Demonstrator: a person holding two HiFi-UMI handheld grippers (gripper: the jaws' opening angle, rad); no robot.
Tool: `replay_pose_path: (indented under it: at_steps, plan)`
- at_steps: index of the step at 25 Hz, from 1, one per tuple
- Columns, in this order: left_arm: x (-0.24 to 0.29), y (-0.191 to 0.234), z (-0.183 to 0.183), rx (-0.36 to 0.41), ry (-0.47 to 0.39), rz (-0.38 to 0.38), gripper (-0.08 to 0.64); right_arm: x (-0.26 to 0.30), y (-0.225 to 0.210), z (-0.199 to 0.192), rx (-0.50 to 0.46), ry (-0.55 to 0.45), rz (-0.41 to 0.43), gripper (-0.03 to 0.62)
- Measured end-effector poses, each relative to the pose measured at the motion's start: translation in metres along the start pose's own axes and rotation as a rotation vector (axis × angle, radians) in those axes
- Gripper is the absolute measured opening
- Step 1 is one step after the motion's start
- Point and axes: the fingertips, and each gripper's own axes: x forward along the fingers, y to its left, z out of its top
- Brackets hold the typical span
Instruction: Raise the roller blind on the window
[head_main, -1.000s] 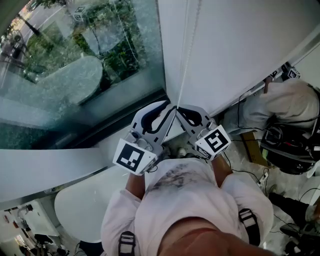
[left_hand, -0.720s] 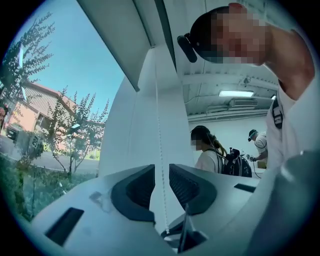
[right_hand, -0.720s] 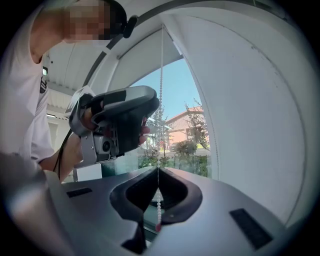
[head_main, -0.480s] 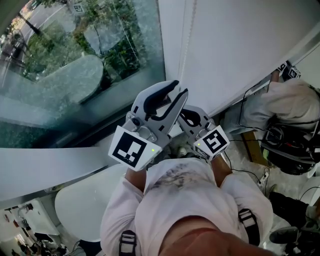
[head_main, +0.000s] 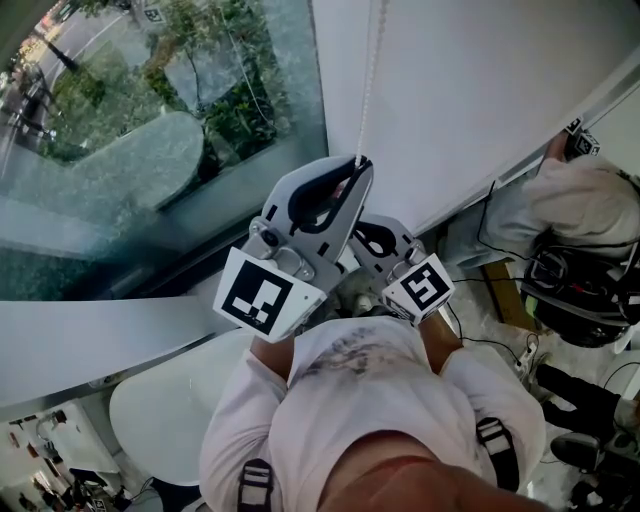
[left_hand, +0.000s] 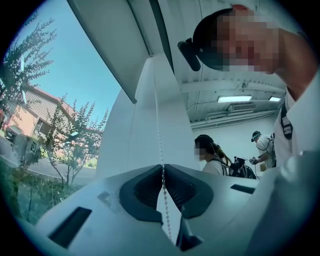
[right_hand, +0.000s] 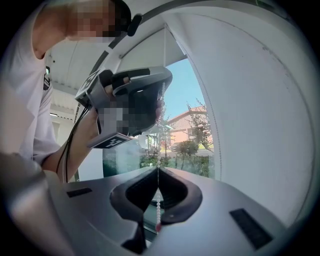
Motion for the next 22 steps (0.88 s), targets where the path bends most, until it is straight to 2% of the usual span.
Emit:
replay_pose_path:
  at_steps: [5, 10, 22]
  plan:
    - [-0.004, 0.002, -0.001, 0.043, 0.005, 0.056, 0.015, 0.001, 0.000, 0.000, -0.002, -0.002, 0.001, 0.061]
    - [-0.012, 0.008, -0.005, 0.025, -0.005, 0.069, 0.015, 0.007, 0.005, -0.004, -0.008, 0.011, 0.006, 0.061]
    - [-0.022, 0.014, -0.043, -0.028, 0.051, 0.096, 0.014, 0.013, 0.004, -0.045, 0.018, 0.092, 0.004, 0.061]
